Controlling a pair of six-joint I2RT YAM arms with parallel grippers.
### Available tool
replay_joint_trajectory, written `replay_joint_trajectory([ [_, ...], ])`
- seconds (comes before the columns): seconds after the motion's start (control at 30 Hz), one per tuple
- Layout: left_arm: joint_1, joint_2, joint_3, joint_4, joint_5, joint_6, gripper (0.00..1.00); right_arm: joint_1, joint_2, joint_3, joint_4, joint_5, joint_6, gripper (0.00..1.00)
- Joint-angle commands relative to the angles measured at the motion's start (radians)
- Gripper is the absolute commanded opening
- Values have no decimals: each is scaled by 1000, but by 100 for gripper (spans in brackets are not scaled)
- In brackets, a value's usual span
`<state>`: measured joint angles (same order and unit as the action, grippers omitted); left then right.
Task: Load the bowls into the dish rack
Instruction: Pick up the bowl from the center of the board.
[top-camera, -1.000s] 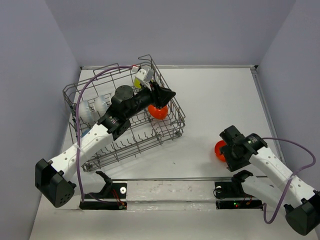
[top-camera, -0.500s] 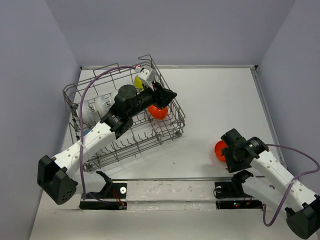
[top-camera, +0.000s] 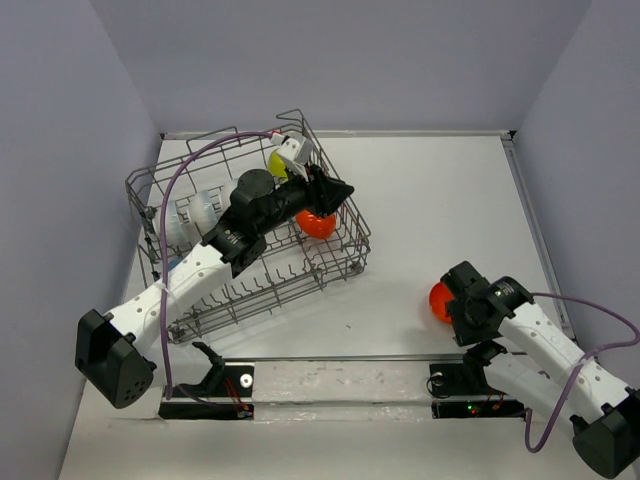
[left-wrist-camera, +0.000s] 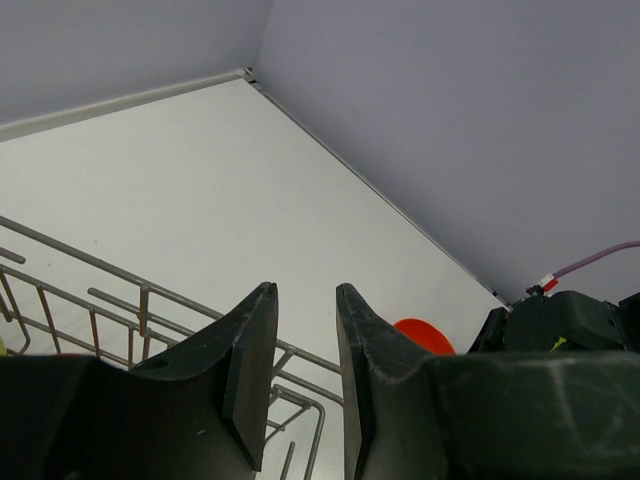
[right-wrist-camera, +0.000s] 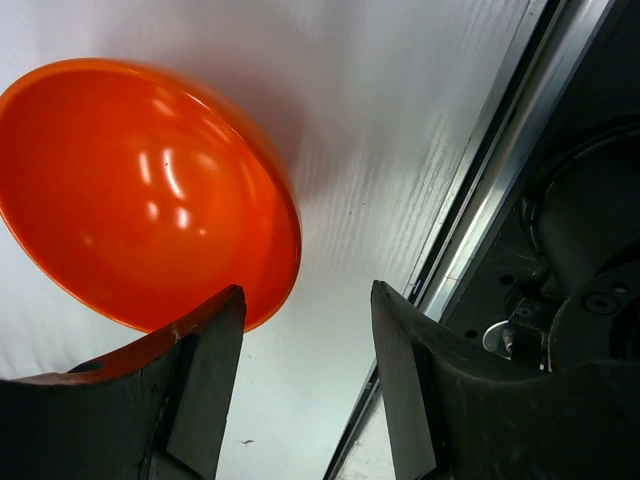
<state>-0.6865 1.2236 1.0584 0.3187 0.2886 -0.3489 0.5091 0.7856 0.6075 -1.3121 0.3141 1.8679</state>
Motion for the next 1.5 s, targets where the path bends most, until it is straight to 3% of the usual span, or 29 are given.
replay_joint_trajectory([
  [0.0, -4, -1, 31, 51, 6, 11, 40, -6, 7, -3, -22, 63, 47, 59],
  [0.6, -4, -4, 43, 19, -12, 34, 40, -6, 99, 11, 97, 92, 13, 55],
  [1.1, -4, -7, 37, 10, -25, 34, 40, -6, 113, -9, 172, 134, -33, 37],
  [1.47, -4, -9, 38, -4, -42, 34, 40, -6, 121, 9, 192, 232, -111, 15],
])
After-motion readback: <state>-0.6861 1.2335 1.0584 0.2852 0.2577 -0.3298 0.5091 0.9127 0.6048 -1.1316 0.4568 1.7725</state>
